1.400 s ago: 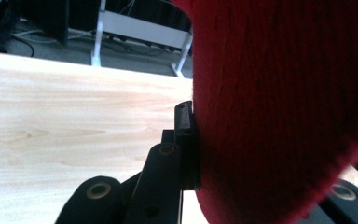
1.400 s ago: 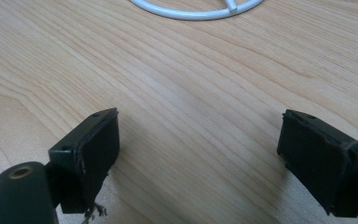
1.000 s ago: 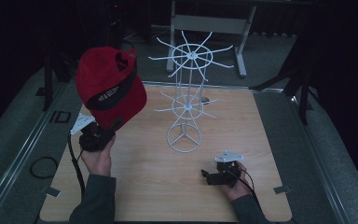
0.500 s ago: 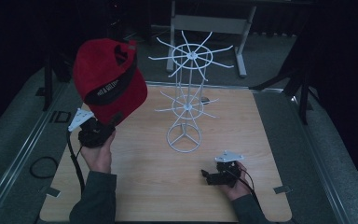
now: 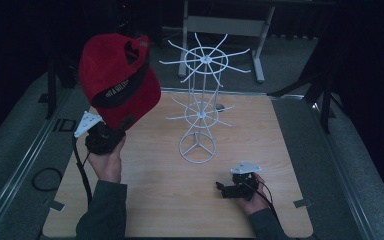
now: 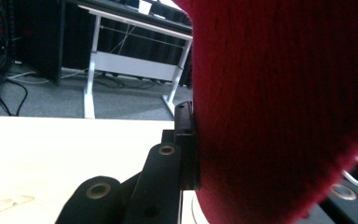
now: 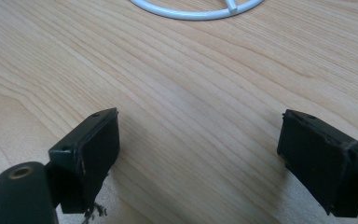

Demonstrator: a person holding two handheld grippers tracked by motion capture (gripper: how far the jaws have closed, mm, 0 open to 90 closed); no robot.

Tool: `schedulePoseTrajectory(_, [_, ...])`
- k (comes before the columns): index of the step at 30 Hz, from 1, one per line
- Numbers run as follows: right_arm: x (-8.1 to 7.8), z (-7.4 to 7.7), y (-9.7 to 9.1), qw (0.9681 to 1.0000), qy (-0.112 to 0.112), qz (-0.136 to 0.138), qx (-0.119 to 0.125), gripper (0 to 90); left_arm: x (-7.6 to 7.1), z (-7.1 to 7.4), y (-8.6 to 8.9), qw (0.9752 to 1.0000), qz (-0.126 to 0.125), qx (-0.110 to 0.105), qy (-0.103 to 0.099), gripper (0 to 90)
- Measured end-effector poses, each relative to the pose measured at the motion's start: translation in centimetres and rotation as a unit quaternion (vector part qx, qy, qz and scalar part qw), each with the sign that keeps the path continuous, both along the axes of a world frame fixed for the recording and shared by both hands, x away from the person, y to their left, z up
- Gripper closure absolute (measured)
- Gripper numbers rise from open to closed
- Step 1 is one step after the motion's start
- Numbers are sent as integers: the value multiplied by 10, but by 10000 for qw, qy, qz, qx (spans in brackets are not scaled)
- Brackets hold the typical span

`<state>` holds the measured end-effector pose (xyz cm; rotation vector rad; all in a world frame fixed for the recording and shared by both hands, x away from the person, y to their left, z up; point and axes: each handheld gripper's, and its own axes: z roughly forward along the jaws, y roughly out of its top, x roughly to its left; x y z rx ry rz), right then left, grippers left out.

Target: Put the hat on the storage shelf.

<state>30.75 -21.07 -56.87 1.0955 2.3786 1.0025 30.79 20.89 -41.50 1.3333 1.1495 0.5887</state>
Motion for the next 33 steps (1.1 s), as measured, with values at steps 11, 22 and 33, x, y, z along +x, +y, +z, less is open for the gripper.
schedulePoseTrajectory(11, [0, 0, 0, 10000, 2, -2, 0, 127, 2, 8, -5, 9999, 13, 19, -116, 857])
schedulePoseTrajectory(22, [0, 0, 0, 10000, 3, -2, -1, 127, 1, 14, -5, 9998, 50, 44, -189, 857])
schedulePoseTrajectory(33, [0, 0, 0, 10000, 3, -3, 0, 127, 3, 20, -9, 9996, 62, 93, -262, 857])
